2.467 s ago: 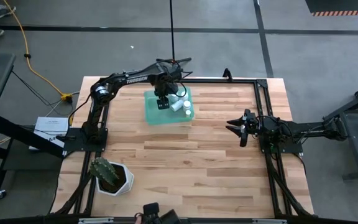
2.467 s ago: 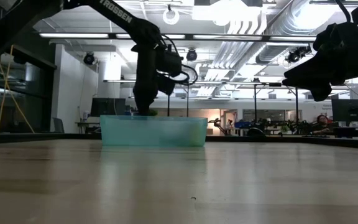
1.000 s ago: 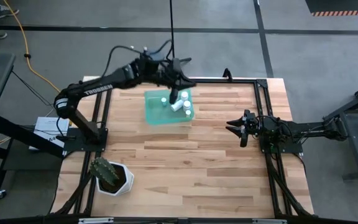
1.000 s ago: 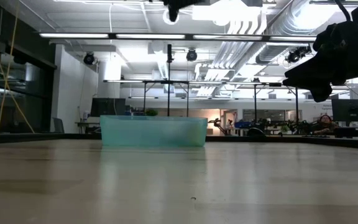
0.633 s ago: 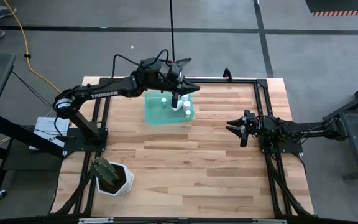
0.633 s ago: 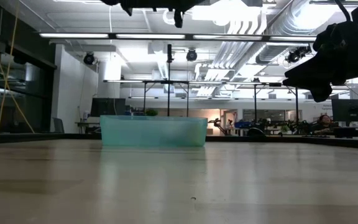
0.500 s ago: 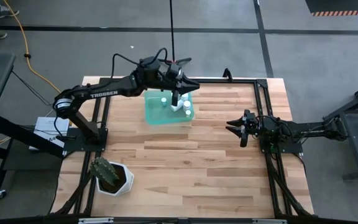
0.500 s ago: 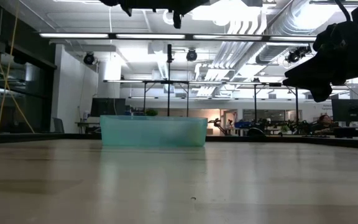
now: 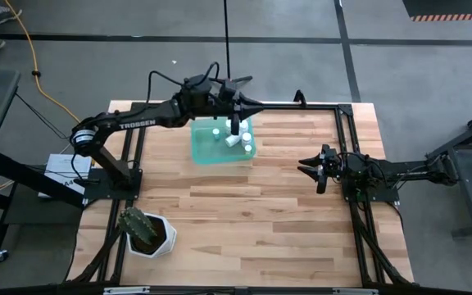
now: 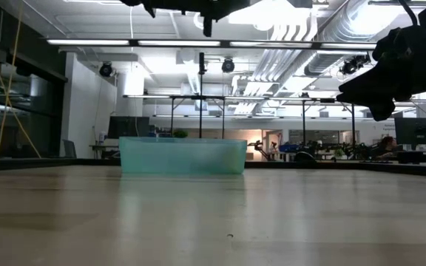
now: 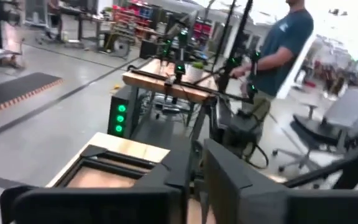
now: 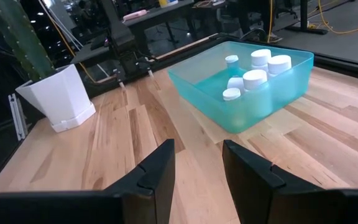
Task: Pick and place pill bottles into a basket
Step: Return to Home Position
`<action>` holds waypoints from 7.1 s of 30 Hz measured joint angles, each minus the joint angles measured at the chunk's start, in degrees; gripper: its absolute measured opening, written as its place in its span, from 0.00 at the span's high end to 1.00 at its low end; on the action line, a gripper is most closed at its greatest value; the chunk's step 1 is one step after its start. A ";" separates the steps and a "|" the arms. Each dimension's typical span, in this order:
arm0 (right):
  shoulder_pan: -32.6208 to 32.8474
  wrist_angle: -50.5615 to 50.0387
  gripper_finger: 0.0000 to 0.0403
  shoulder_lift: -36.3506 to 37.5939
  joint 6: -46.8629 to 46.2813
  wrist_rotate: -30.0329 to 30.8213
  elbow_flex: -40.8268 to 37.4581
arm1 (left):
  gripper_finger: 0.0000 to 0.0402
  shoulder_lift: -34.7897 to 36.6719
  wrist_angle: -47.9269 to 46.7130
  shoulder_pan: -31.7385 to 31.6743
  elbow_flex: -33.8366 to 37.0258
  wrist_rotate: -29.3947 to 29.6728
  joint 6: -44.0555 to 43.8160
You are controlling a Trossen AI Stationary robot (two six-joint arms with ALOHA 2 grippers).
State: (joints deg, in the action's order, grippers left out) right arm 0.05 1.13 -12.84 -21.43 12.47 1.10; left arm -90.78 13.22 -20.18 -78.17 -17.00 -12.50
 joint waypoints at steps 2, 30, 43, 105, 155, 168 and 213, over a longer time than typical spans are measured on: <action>-0.02 0.00 0.69 0.00 0.02 -0.02 0.00 | 0.89 0.00 -0.36 1.08 0.00 -0.61 3.22; -0.02 -0.02 0.69 0.00 1.05 -0.22 0.00 | 0.93 32.55 8.84 2.57 42.89 3.05 13.48; -0.02 0.19 0.69 0.02 4.07 -0.16 0.00 | 0.94 38.24 23.88 2.50 60.30 3.52 10.70; 0.00 13.98 1.00 4.67 15.45 -16.06 -0.20 | 0.95 90.38 -16.00 25.85 71.63 28.66 8.84; 0.00 3.04 1.00 12.55 18.60 -15.44 -0.11 | 0.95 90.40 -19.00 25.83 71.95 28.23 10.44; 0.00 1.95 1.00 12.55 17.45 -14.20 -0.11 | 0.95 90.09 -10.36 25.83 77.42 29.21 11.07; -0.02 0.70 1.00 12.55 18.91 -14.21 -0.11 | 0.75 90.05 -10.50 25.83 77.55 29.10 10.72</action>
State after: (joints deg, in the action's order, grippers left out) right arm 0.03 1.83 -0.30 -2.52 -1.74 0.99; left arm -0.73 2.72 5.65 -0.62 12.10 -1.78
